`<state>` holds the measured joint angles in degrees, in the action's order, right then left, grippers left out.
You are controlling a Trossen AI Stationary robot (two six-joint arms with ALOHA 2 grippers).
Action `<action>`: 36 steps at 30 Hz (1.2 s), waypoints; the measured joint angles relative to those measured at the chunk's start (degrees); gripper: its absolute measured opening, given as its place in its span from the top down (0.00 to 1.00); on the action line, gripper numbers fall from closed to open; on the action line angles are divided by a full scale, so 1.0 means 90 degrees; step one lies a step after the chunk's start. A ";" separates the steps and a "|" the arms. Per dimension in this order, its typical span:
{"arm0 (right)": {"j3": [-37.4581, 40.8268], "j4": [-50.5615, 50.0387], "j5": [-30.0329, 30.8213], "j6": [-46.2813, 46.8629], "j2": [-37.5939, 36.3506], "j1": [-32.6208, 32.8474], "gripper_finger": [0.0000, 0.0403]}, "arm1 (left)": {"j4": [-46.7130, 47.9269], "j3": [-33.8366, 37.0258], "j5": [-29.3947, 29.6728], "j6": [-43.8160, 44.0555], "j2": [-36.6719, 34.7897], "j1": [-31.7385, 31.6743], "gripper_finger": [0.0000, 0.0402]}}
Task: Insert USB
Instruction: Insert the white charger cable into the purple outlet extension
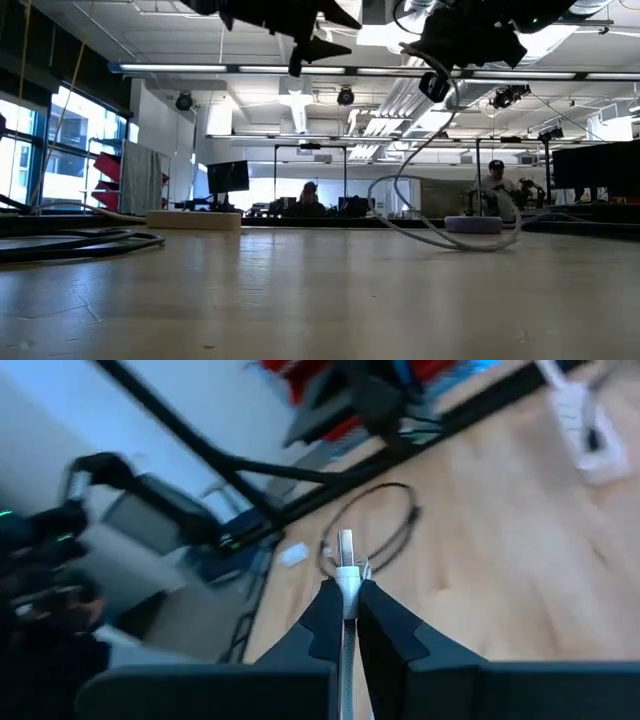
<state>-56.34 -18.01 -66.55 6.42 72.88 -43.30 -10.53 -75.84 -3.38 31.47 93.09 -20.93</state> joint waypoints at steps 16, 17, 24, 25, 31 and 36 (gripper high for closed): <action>0.0002 -0.0010 -0.1102 -0.0596 0.1220 -0.0536 1.00 | 0.0860 -0.0908 -0.2486 -0.0021 0.1262 -0.0762 0.51; 0.0002 -0.0002 -0.1047 -0.0529 0.1240 -0.0558 1.00 | 0.0940 -0.0905 -0.2678 -0.0060 0.1316 -0.0835 0.51; 0.0002 0.0383 -0.0439 0.0203 0.1292 -0.0567 1.00 | 0.0749 -0.0908 -0.3772 -0.0203 0.1458 -0.1149 0.51; 0.0002 0.0469 -0.0332 0.0345 0.1292 -0.0565 1.00 | 0.0764 -0.0908 -0.3819 -0.0306 0.1461 -0.1158 0.51; 0.0002 0.0725 0.0167 0.0950 0.1292 -0.0557 1.00 | 0.0921 -0.0908 -0.3840 -0.1058 0.1465 -0.1219 0.51; 0.0002 0.0747 0.0273 0.1493 0.1422 -0.0555 1.00 | 0.0965 -0.0908 -0.3831 -0.1386 0.1606 -0.1207 0.52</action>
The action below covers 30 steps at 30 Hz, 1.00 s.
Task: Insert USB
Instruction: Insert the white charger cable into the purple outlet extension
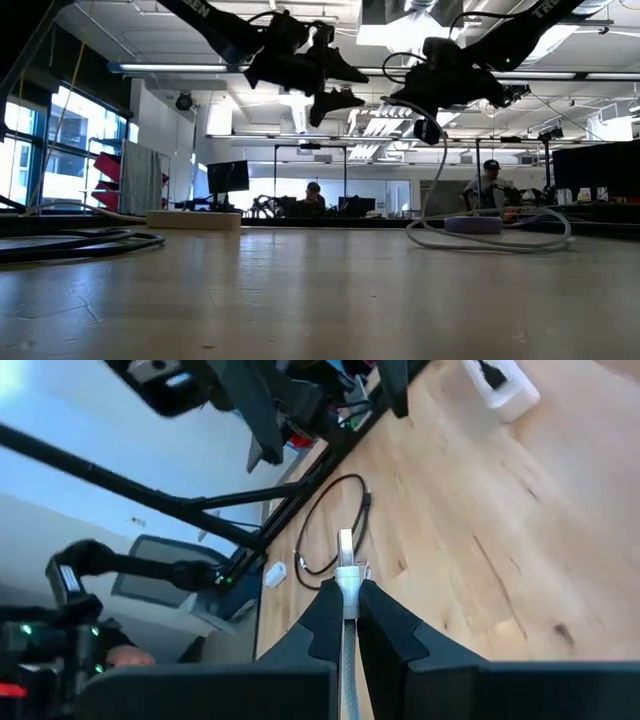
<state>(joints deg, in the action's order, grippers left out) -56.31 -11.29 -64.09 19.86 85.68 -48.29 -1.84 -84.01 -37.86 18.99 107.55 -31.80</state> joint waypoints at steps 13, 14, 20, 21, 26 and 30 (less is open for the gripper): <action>0.0000 0.0340 -0.0061 0.0359 0.0120 0.0076 1.00 | -0.0110 0.0002 -0.0001 0.0946 0.0185 0.0093 0.66; 0.0000 0.0340 -0.0046 0.0357 0.0120 0.0088 1.00 | -0.0110 0.0002 -0.0003 0.1048 0.0185 0.0096 0.67; 0.0000 0.0330 0.0033 0.0288 0.0123 0.0186 1.00 | -0.0145 0.0003 -0.0124 0.1832 0.0402 0.0217 0.70; 0.0000 0.0349 0.0054 0.0272 0.0125 0.0209 1.00 | -0.0138 0.0005 -0.0120 0.1837 0.0403 0.0241 0.70; -0.0002 0.0379 0.0063 0.0228 0.0118 0.0321 1.00 | -0.0256 0.0005 -0.0096 0.1869 0.0389 0.0346 0.70; -0.0002 0.0379 0.0063 0.0178 0.0118 0.0374 1.00 | -0.0306 0.0005 -0.0088 0.1868 0.0389 0.0389 0.71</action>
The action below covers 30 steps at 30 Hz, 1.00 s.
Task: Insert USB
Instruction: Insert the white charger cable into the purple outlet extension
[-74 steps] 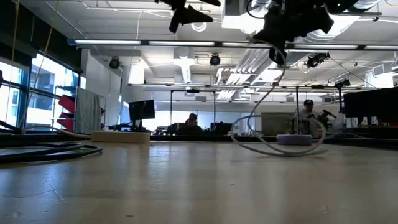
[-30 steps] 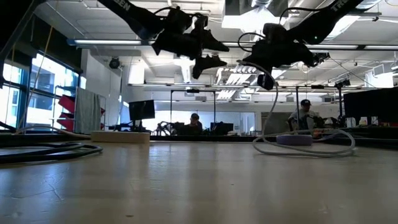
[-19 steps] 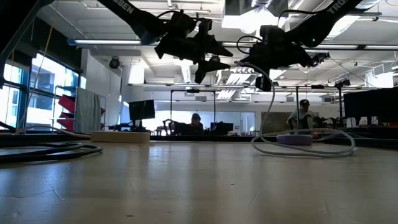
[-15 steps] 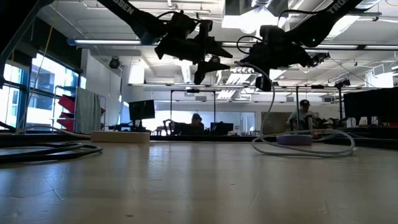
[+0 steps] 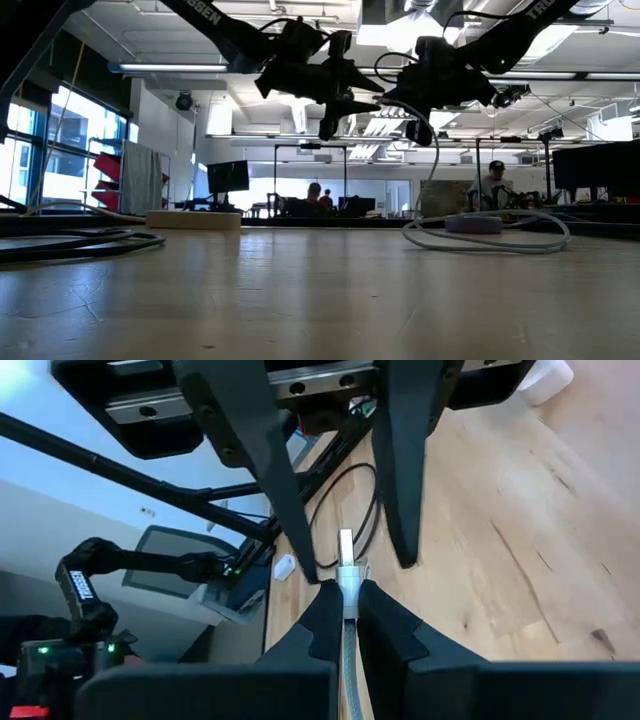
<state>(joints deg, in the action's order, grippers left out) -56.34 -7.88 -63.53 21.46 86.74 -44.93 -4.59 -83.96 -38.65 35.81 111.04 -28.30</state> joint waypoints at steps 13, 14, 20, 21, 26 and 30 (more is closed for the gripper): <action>0.0000 -0.0005 0.0014 -0.0105 0.0000 -0.0002 1.00 | -0.0111 0.0000 -0.0146 0.0159 -0.0012 0.0043 0.99; 0.0000 0.0000 0.0048 -0.0108 0.0000 -0.0002 1.00 | -0.0106 0.0000 -0.0146 0.0300 -0.0019 0.0012 0.99; -0.0064 0.0042 0.0651 -0.0788 -0.0007 -0.0002 0.91 | -0.0108 0.0002 -0.0225 0.1603 -0.0022 -0.0167 1.00; -0.0112 0.0038 0.0725 -0.1013 -0.0007 -0.0009 0.89 | -0.0118 0.0002 -0.0253 0.1866 -0.0022 -0.0198 1.00; -0.0474 -0.0093 0.0959 -0.2706 -0.0059 -0.0017 0.74 | -0.0553 0.0002 -0.0372 0.3069 -0.0022 -0.0346 1.00; -0.0756 -0.0545 0.1508 -0.4761 -0.0382 0.0103 0.67 | -0.1326 0.0002 -0.0463 0.4062 -0.0029 -0.0500 1.00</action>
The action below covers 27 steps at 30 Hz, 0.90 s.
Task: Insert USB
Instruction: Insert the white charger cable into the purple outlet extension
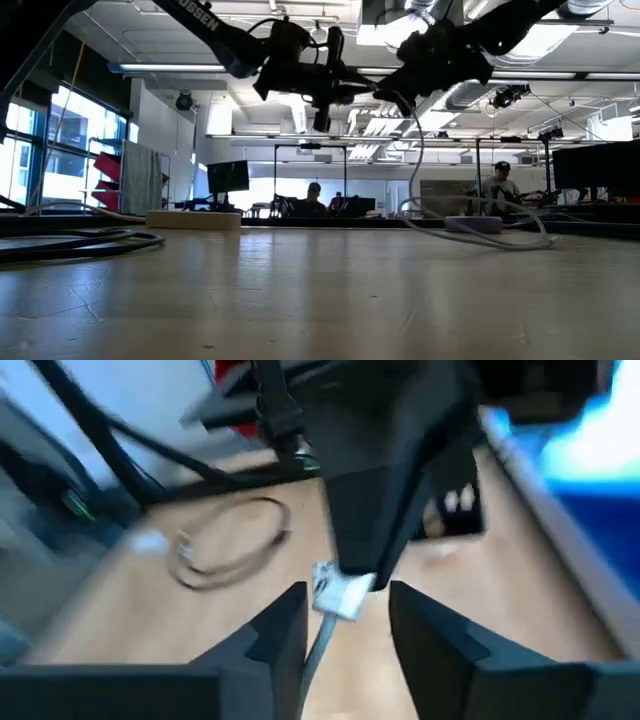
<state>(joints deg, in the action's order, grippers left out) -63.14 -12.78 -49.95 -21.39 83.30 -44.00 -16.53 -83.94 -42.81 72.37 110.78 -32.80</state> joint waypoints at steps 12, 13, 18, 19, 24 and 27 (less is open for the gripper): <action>-0.0109 -0.0125 0.4257 -0.3809 -0.0844 0.1321 0.67 | -0.1356 -0.0002 -0.0235 0.2047 -0.0008 -0.0315 1.00; -0.0109 -0.0051 0.4521 -0.4008 -0.0865 0.1414 0.67 | -0.1363 -0.0002 -0.0234 0.2091 -0.0013 -0.0315 1.00; -0.0109 0.0083 0.5919 -0.4861 -0.0980 0.1703 0.68 | -0.1396 -0.0002 -0.0193 0.2250 -0.0017 -0.0347 1.00; -0.0109 0.0087 0.6119 -0.4939 -0.1019 0.1713 0.68 | -0.1449 -0.0002 -0.0177 0.2271 -0.0017 -0.0356 1.00; -0.0109 0.0117 0.6080 -0.4769 -0.1241 0.1627 0.68 | -0.1677 -0.0002 -0.0189 0.2448 -0.0015 -0.0366 1.00; -0.0109 0.0308 0.5674 -0.4791 -0.1330 0.1677 0.68 | -0.1871 -0.0005 -0.0221 0.2603 -0.0015 -0.0354 1.00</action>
<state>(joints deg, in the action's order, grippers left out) -64.12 -10.01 1.11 -64.51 71.33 -28.91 -33.36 -83.99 -44.80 95.79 110.65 -35.99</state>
